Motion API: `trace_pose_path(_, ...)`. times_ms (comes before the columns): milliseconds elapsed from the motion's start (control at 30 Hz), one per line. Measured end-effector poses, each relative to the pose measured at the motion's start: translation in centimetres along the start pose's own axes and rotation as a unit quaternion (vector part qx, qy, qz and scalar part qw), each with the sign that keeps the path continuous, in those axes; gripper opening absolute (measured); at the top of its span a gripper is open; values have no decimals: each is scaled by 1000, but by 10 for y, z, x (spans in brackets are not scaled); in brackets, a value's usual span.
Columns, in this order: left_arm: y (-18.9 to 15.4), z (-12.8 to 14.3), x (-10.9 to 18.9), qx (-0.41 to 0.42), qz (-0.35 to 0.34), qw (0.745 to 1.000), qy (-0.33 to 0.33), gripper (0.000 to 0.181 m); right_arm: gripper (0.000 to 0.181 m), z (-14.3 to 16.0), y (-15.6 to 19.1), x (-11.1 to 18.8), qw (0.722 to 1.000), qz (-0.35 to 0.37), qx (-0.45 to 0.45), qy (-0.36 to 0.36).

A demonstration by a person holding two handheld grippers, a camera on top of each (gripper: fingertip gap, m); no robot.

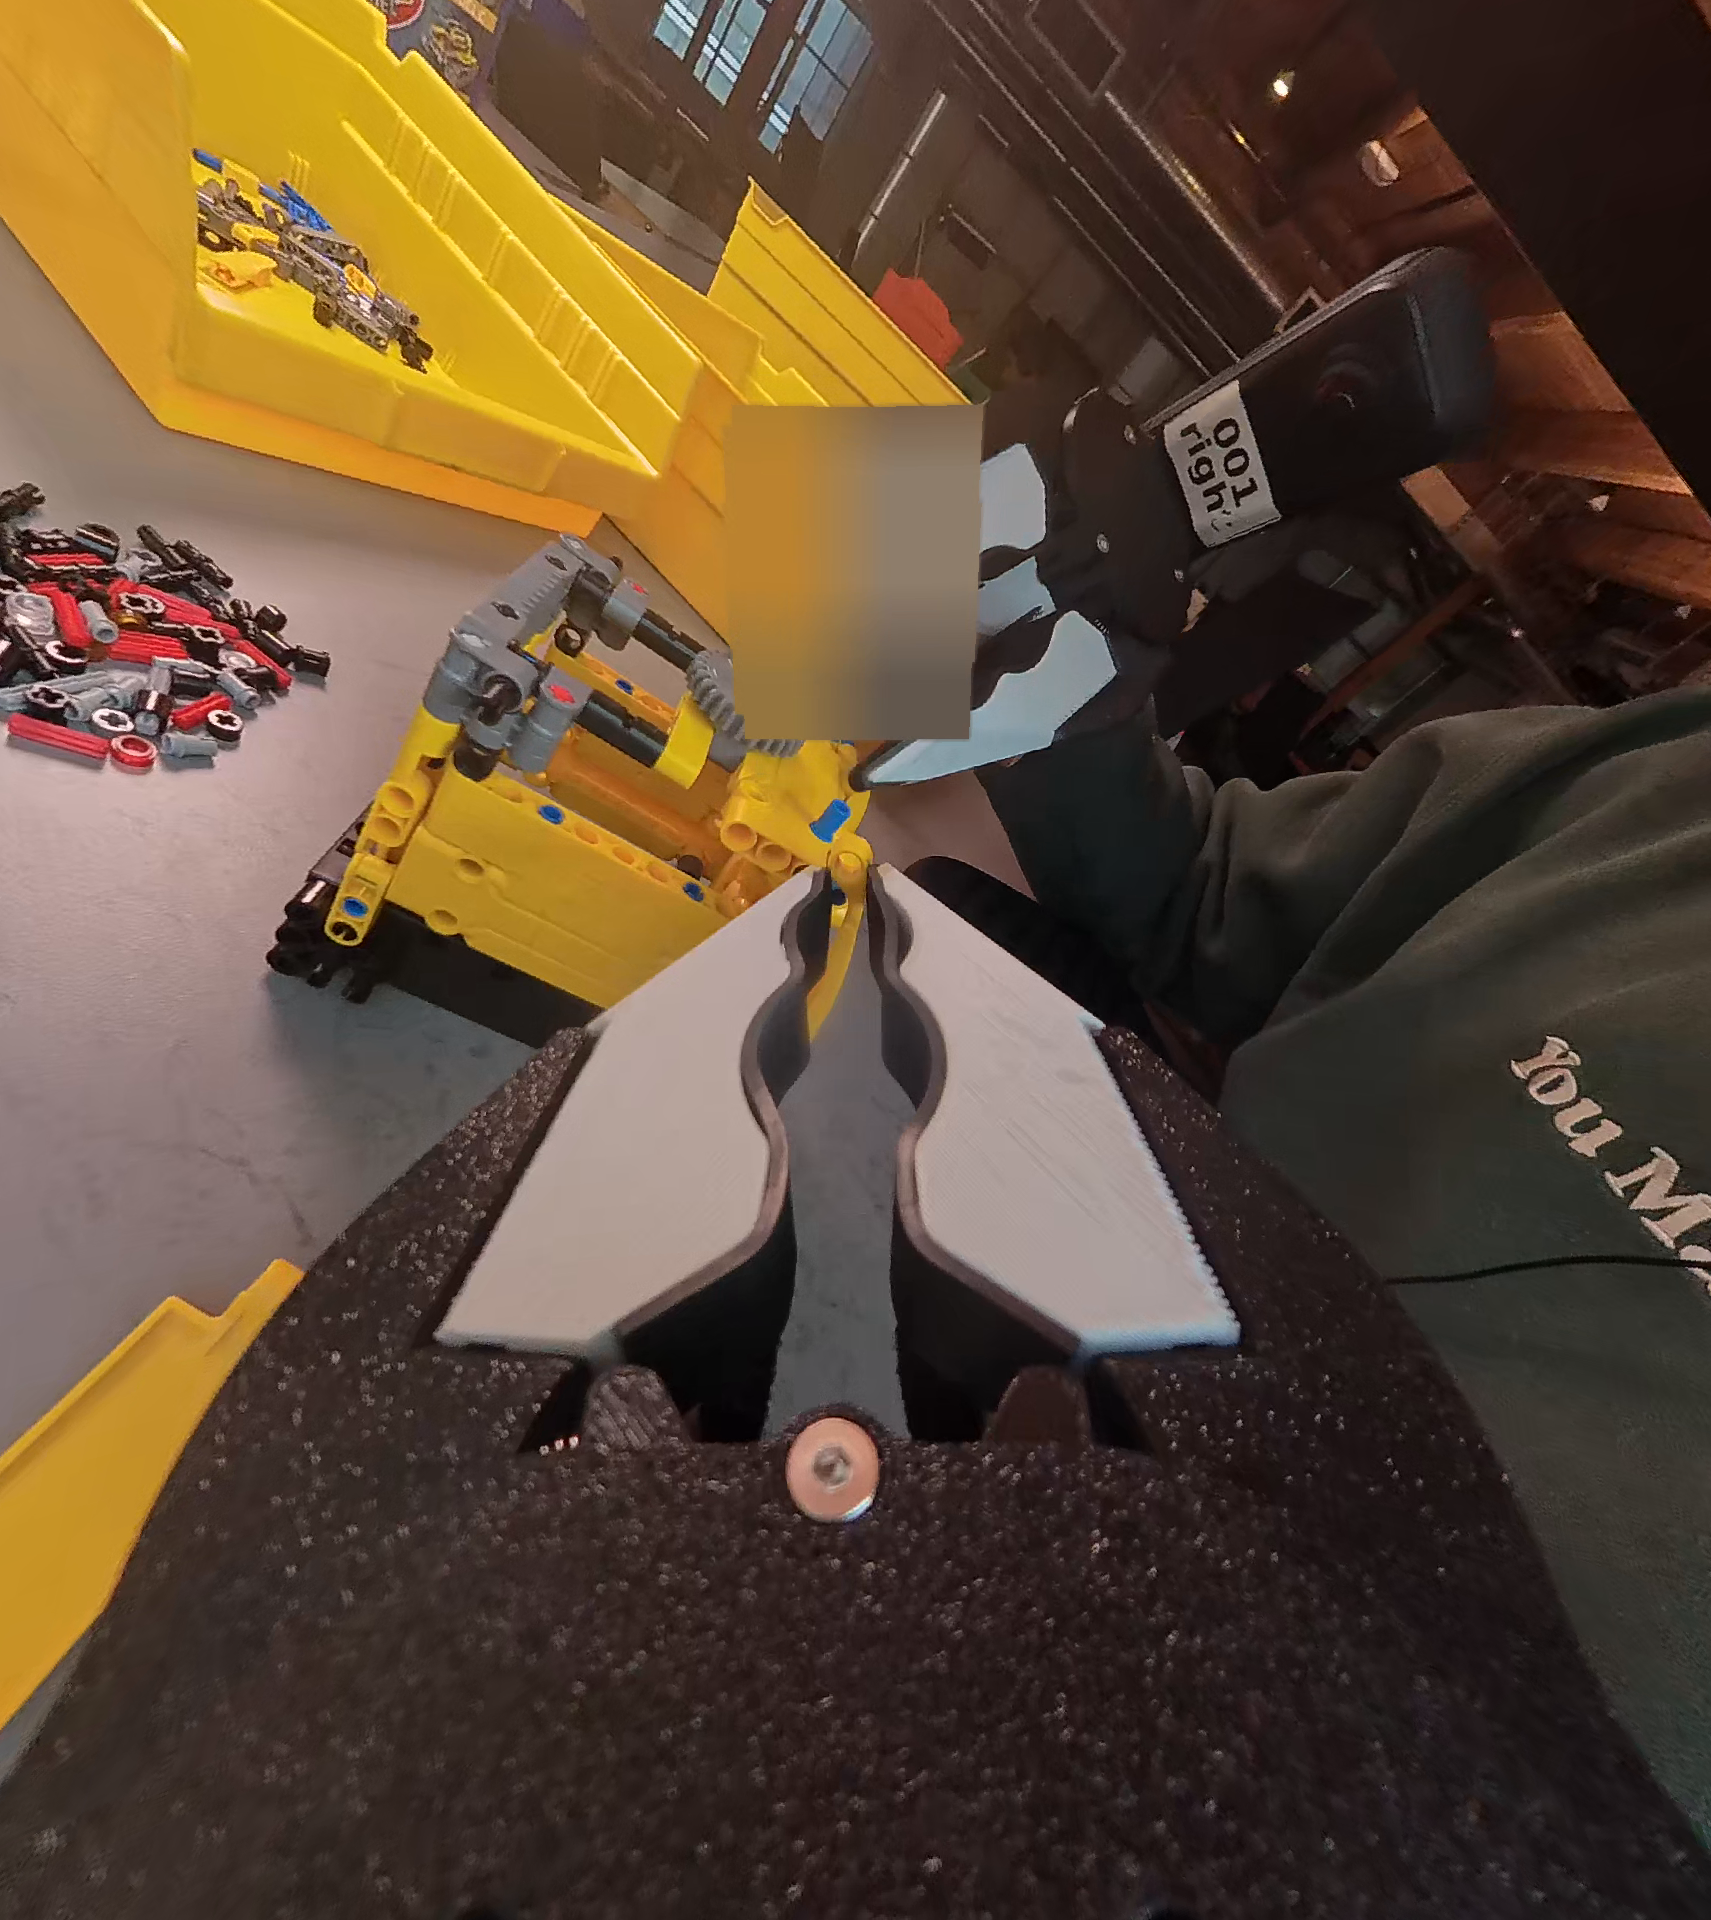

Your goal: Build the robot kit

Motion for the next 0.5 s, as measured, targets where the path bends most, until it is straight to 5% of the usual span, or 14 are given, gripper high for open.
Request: trace_pose_path(500, 12, 8, -4, 74, 49, 996, -18, 6, 0, 25, -6, 2, 992, 1, -79, -94)
Point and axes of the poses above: each gripper's, where its closed fingertips meet, x back along the fingers, z out of its underside, y = z × x across the jaws, the point moved 10 cm from there along x, back along the fingers, and after that the axes turned 3 degrees about z, right-handed, at the moved point
